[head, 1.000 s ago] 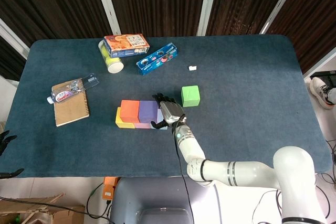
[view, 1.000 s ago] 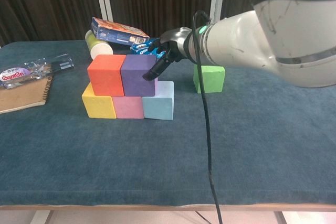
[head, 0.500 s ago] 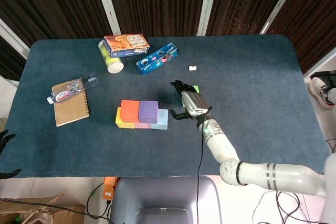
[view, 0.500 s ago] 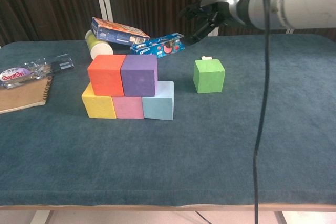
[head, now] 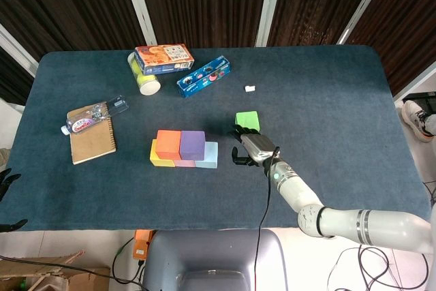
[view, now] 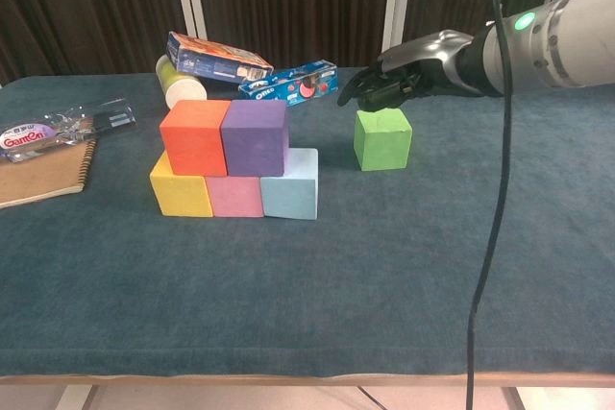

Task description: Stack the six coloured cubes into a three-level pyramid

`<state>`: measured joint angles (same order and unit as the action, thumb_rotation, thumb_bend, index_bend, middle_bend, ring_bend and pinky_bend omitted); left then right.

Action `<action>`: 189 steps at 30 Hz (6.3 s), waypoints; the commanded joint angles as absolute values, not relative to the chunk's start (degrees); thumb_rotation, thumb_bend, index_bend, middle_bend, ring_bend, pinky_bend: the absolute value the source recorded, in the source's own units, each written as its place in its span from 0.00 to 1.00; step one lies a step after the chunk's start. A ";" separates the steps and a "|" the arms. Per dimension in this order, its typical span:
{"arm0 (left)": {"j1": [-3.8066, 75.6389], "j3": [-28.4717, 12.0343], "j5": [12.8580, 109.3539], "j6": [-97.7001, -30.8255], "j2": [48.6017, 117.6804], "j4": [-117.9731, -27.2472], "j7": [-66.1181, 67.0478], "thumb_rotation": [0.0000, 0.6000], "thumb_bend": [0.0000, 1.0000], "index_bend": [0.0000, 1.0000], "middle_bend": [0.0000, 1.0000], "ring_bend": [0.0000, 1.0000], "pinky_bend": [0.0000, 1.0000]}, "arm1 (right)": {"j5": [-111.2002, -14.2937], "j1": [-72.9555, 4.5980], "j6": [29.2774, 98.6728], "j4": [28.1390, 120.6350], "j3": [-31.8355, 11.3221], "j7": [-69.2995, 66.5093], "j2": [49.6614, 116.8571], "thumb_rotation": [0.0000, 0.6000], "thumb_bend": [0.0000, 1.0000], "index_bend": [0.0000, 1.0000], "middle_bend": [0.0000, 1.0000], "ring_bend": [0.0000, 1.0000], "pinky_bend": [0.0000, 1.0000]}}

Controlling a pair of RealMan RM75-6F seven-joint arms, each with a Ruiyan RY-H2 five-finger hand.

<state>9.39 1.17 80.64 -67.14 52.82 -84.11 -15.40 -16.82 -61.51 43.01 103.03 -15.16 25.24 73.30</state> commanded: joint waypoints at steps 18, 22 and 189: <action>8.91 1.32 80.92 -67.21 52.88 -82.62 -17.70 0.94 0.03 0.14 0.01 0.00 0.08 | -11.63 -69.07 41.89 99.91 -11.72 22.79 77.51 0.40 0.77 0.23 0.00 0.00 0.00; 8.92 1.30 80.87 -67.11 52.93 -82.54 -17.80 0.93 0.03 0.14 0.01 0.00 0.08 | -11.65 -69.95 41.32 99.50 -11.48 21.96 78.13 0.39 0.77 0.23 0.00 0.00 0.00; 10.27 1.70 80.82 -64.06 55.61 -81.48 -17.17 0.92 0.05 0.14 0.01 0.00 0.08 | -5.21 -62.95 80.46 113.12 -34.18 44.70 78.76 1.00 0.22 0.64 0.04 0.00 0.00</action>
<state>10.29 1.69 80.81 -64.05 55.59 -81.46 -17.19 -8.28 -61.44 78.20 110.94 -32.08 43.16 79.48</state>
